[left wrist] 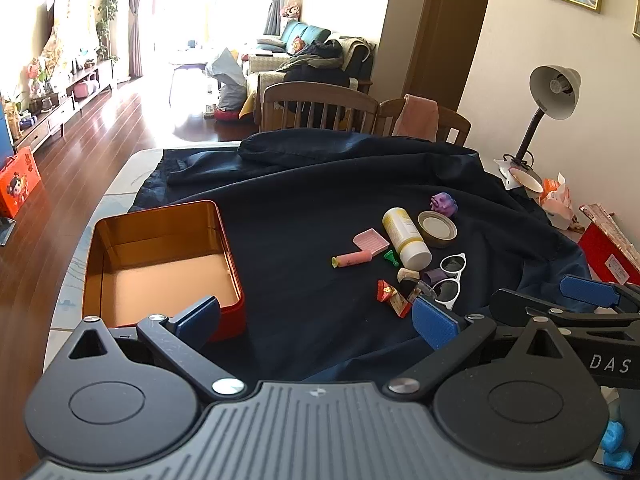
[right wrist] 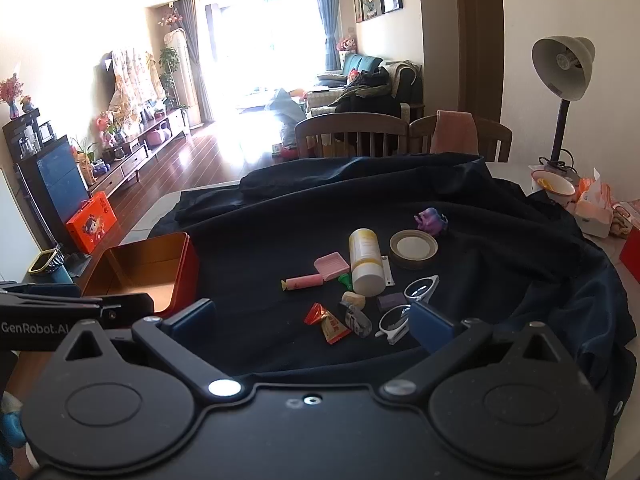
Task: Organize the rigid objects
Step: 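Move the left tool toward the pink cylindrical eraser on the cloth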
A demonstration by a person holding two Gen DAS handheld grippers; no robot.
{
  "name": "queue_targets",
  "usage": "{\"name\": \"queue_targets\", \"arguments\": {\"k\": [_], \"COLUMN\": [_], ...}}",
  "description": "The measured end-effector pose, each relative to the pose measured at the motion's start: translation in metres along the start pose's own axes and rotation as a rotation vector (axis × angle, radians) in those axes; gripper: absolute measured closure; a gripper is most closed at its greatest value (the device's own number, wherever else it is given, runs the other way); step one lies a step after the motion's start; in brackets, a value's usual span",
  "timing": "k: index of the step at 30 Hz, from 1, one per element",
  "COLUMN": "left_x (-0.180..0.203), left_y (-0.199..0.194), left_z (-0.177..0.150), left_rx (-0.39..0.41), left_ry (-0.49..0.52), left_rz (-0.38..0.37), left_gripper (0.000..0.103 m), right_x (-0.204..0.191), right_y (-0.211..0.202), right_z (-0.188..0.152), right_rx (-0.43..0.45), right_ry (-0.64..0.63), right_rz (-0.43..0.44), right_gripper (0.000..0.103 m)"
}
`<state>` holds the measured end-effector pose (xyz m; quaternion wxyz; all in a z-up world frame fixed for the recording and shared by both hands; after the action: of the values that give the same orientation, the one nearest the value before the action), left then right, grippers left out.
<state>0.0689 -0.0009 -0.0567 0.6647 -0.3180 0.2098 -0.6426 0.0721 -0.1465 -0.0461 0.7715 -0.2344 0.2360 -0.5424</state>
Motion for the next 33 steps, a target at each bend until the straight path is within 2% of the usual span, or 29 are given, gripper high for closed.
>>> {"name": "queue_targets", "arguments": {"k": [22, 26, 33], "left_x": [0.008, 0.011, 0.023], "left_y": [0.012, 0.022, 0.036], "left_z": [0.005, 0.005, 0.015], "left_rx": [-0.006, -0.036, -0.024], "left_ry": [-0.007, -0.029, -0.017], "left_rz": [-0.024, -0.035, -0.023], "left_gripper": [0.000, 0.000, 0.000], "right_x": [0.003, 0.015, 0.036], "right_y": [-0.002, 0.002, 0.015], "right_z": [0.005, 0.008, 0.012], "right_rx": [0.017, 0.011, -0.010], "right_ry": [-0.009, 0.010, 0.017], "right_rz": [-0.027, -0.027, -0.021], "right_gripper": [0.001, 0.001, 0.001]}}
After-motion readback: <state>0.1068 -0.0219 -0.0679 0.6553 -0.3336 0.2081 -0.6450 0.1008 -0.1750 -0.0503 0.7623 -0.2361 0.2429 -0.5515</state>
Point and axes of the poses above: each gripper's, at about its wrist camera, not at the fingertips, and y roughly the way its jaws point, x to its right, z to its top, the point moved 8 cm from there along y, roughly the way its jaws point, and after that the axes turned 2 degrees about -x, right-handed, at the moved point
